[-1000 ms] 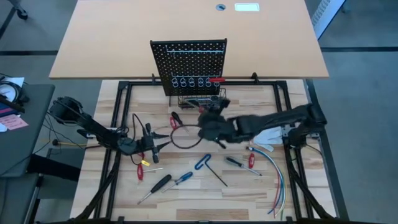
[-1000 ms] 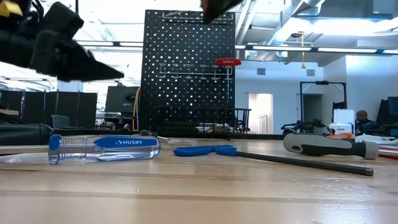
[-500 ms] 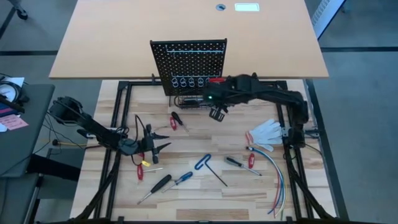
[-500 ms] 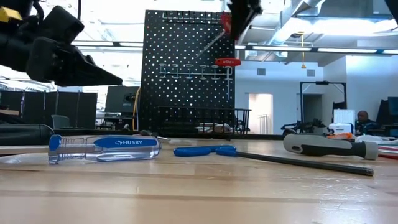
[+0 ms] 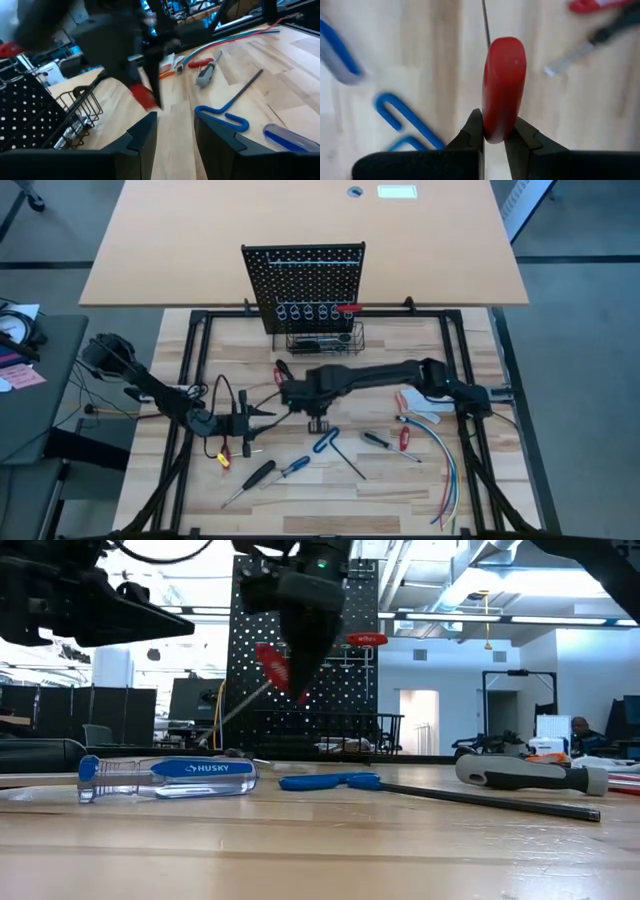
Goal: Hang tools onto peg board
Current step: Hang the red Allen wrench on the pegboard
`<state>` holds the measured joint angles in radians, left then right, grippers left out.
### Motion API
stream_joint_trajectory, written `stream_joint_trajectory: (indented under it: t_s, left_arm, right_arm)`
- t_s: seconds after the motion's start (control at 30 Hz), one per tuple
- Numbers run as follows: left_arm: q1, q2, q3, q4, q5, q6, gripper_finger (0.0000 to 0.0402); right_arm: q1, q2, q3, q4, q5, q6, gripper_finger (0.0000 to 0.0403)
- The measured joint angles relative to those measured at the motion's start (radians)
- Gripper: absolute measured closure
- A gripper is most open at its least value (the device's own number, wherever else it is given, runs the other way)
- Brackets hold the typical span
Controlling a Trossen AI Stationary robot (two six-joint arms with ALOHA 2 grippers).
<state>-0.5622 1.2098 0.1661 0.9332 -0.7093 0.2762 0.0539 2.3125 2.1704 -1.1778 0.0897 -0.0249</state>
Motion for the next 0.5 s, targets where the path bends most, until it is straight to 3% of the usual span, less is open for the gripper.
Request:
stream_joint_trajectory:
  t_s: [0.3, 0.5]
  left_arm:
    - [0.085, 0.003, 0.001, -0.093, 0.088, -0.153, 0.0233]
    - [0.108, 0.003, 0.001, -0.111, 0.07, -0.189, 0.0237]
  right_arm:
    - [0.01, 0.0, 0.002, 0.238, 0.0, 0.0, 0.036]
    - [0.009, -0.001, 0.002, 0.254, 0.001, -0.003, 0.036]
